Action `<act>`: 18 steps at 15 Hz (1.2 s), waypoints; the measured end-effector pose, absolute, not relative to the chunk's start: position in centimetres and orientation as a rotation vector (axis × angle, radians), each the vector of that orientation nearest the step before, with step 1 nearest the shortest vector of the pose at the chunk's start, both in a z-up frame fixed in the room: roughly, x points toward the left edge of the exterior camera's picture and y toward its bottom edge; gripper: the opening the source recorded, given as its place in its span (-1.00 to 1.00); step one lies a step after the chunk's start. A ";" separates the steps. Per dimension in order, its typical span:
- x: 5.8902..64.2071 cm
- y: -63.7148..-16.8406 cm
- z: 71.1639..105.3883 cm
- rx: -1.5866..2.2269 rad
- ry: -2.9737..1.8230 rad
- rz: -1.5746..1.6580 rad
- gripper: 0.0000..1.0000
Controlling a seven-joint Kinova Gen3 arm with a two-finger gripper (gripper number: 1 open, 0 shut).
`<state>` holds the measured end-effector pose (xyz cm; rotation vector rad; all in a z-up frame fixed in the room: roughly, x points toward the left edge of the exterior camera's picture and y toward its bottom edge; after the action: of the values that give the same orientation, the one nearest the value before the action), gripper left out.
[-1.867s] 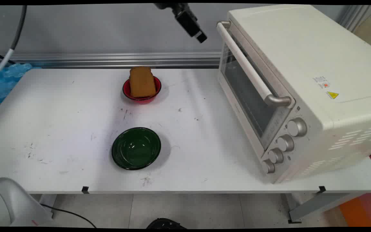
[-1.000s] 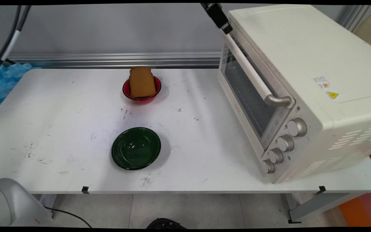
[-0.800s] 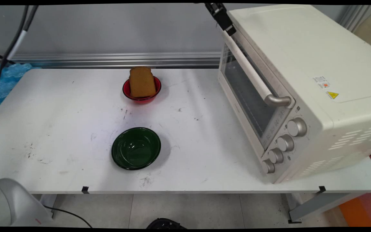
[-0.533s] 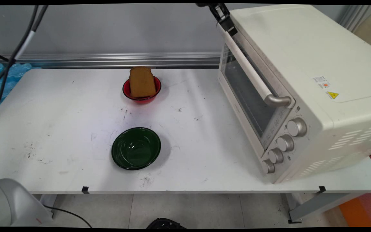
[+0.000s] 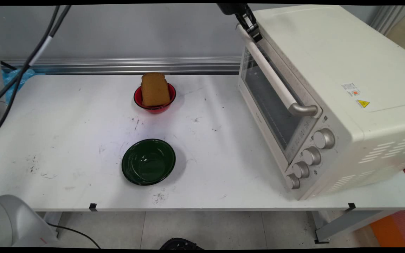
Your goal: Open the oven
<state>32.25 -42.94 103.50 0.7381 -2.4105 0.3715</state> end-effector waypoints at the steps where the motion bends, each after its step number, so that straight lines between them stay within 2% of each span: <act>1: 32.1 -43.1 103.3 0.744 -2.411 0.371 -1.00; 18: 33.7 -41.7 100.6 0.813 -2.455 0.318 -1.00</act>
<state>33.73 -41.65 100.61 0.8134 -2.4554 0.3179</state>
